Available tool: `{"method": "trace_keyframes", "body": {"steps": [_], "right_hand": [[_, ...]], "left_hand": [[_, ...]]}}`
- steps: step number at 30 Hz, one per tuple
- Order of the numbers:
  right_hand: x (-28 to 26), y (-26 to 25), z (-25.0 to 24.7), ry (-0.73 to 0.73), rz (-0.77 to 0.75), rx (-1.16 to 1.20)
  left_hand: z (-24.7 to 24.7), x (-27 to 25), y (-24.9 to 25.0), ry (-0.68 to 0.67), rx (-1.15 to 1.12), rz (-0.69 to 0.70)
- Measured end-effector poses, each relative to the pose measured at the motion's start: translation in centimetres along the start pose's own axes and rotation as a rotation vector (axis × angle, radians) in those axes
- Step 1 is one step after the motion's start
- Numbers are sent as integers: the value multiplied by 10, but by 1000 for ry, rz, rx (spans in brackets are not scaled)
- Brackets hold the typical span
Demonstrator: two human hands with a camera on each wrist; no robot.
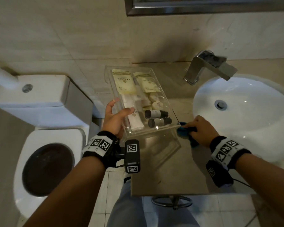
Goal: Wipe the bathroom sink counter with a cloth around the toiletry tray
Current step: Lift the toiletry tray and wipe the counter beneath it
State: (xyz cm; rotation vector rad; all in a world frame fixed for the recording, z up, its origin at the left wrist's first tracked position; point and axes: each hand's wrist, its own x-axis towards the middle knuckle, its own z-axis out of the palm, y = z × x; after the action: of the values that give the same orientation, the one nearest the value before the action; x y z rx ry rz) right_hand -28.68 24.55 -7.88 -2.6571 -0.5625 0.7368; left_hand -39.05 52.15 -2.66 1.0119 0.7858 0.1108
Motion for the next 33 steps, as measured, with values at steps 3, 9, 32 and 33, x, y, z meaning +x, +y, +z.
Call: {"method": "trace_keyframes", "body": {"steps": [3, 9, 32, 33], "right_hand": [[2, 6, -11, 47, 21, 28], [-1, 12, -34, 214, 66, 160], [9, -5, -56, 298, 93, 415], [9, -4, -56, 298, 97, 420]], "left_hand": [[6, 1, -1, 2, 8, -12], [11, 11, -1, -4, 48, 5], [22, 83, 4, 87, 633, -150], [27, 86, 5, 87, 650, -140]]}}
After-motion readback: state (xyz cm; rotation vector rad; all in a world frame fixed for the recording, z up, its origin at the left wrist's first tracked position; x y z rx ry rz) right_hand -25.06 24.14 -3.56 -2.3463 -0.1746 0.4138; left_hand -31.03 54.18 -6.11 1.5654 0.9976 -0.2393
